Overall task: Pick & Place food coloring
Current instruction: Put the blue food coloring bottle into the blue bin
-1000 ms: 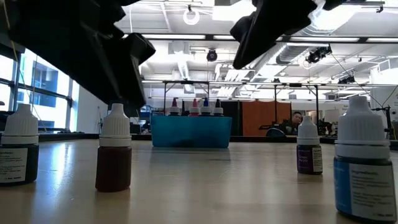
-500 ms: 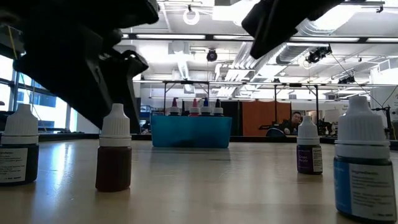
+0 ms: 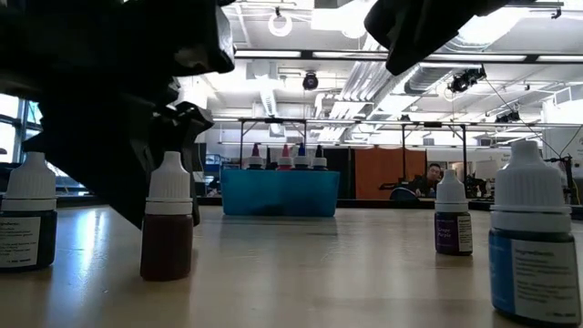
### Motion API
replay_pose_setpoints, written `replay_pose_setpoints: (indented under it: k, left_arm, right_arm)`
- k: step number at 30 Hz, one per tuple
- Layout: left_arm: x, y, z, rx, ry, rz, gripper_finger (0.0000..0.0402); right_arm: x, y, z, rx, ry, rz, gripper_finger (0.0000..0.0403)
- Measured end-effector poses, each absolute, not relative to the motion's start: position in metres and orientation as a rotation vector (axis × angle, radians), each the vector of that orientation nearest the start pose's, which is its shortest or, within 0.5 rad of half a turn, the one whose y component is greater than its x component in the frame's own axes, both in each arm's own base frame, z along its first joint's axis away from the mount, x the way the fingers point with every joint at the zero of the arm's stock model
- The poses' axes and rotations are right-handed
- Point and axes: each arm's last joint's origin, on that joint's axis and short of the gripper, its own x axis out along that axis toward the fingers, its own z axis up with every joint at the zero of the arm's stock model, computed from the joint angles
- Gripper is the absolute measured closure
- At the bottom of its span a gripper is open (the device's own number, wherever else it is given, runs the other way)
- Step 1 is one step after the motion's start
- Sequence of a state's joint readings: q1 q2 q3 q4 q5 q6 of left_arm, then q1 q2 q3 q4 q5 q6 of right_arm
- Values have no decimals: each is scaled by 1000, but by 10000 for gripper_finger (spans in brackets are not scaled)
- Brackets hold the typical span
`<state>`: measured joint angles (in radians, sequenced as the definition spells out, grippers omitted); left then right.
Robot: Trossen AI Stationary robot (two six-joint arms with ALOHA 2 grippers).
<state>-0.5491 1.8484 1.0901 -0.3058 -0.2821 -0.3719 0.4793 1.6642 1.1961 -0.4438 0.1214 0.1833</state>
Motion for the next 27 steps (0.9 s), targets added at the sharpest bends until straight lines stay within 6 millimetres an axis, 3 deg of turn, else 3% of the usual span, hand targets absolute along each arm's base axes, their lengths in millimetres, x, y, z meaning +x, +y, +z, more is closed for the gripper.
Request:
replay_pose_setpoints:
  k: [9, 14, 19, 23, 27]
  left_arm:
    - [313, -180, 153, 78, 962, -9, 331]
    - [328, -184, 179, 126, 814, 137, 338]
    - [345, -180, 218, 234, 715, 286, 324]
    - [357, -164, 245, 252, 746, 336, 326]
    - [368, -135, 255, 246, 797, 396, 328]
  right_arm:
    - [312, 156, 233, -131, 883, 186, 274]
    - [310, 155, 231, -144, 920, 182, 274]
    - [303, 153, 227, -103, 1005, 149, 274]
    - [295, 152, 223, -93, 1078, 88, 274]
    - [285, 156, 221, -87, 1128, 25, 274]
